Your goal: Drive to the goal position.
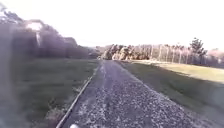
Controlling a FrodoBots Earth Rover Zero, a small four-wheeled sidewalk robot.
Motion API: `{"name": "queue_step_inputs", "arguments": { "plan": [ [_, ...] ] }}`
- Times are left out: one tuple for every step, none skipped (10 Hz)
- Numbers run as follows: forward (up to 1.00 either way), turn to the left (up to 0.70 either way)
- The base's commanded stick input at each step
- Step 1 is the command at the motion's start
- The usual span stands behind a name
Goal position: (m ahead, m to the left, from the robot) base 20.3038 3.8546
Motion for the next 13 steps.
{"name": "queue_step_inputs", "arguments": {
  "plan": [
    [0.7,0.0],
    [0.7,0.0],
    [0.7,0.0],
    [0.7,0.0],
    [0.7,0.0],
    [0.7,0.0],
    [0.7,0.0],
    [0.7,0.0],
    [0.7,0.0],
    [0.7,0.0],
    [0.7,0.0],
    [0.7,-0.01],
    [0.7,-0.03]
  ]
}}
